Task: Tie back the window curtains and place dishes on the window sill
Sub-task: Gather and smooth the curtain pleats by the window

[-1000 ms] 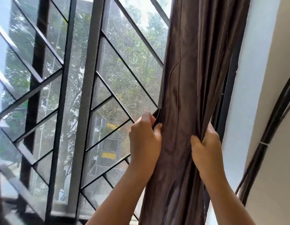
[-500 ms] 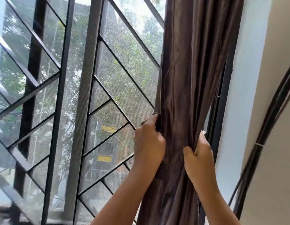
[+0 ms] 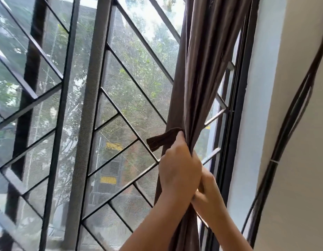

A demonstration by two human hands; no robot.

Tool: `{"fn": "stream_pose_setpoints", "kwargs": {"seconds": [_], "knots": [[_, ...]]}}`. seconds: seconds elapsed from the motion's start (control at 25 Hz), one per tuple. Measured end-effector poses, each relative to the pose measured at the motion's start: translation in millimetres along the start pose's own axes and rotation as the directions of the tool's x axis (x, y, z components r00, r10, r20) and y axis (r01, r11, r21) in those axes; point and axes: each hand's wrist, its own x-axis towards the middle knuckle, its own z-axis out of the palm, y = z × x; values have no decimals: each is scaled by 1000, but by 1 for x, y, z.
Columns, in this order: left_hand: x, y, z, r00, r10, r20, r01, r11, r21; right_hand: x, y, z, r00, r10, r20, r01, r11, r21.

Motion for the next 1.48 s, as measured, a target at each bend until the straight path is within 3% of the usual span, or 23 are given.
{"fn": "stream_pose_setpoints", "kwargs": {"seconds": [0.08,0.24,0.4,0.48,0.64,0.68,0.76,0.84,0.92,1.12,1.28,1.4,1.48], "knots": [[3,-5,-4,1000,-2,19,1,999,35,5,5,-15,994,-12,110,-11,977,214],[10,-12,-17,992,47,118,-38,996,-76,47,20,-41,959,268,-96,-192,858,476],[13,-19,-26,977,58,207,-11,975,-221,86,24,-38,921,349,171,-370,654,660],[16,-23,-28,979,39,201,3,979,-202,93,20,-38,914,359,187,-384,626,679],[22,-28,-26,993,10,119,-3,998,-61,80,21,-33,943,305,-133,-191,824,534],[23,-29,-24,994,7,109,-2,999,-38,71,20,-29,938,256,-232,-138,893,429],[25,-30,-17,995,5,95,-4,1000,-10,54,18,-20,907,108,-408,-103,994,35],[27,-29,-11,998,13,65,-12,1000,-4,39,17,-8,861,-50,-507,-150,927,-345],[29,-30,-5,997,30,64,-28,999,-32,27,17,4,849,-179,-498,-102,868,-486],[29,-30,5,989,69,132,-23,947,-320,17,23,23,879,-288,-381,30,829,-559],[35,-35,9,984,20,179,49,928,-370,13,28,22,914,-316,-255,136,829,-542],[44,-38,7,976,-72,203,159,875,-457,18,30,0,952,-276,-129,216,910,-355],[47,-39,3,970,-91,227,185,880,-437,29,30,-18,938,-229,-261,181,964,-196]]}}
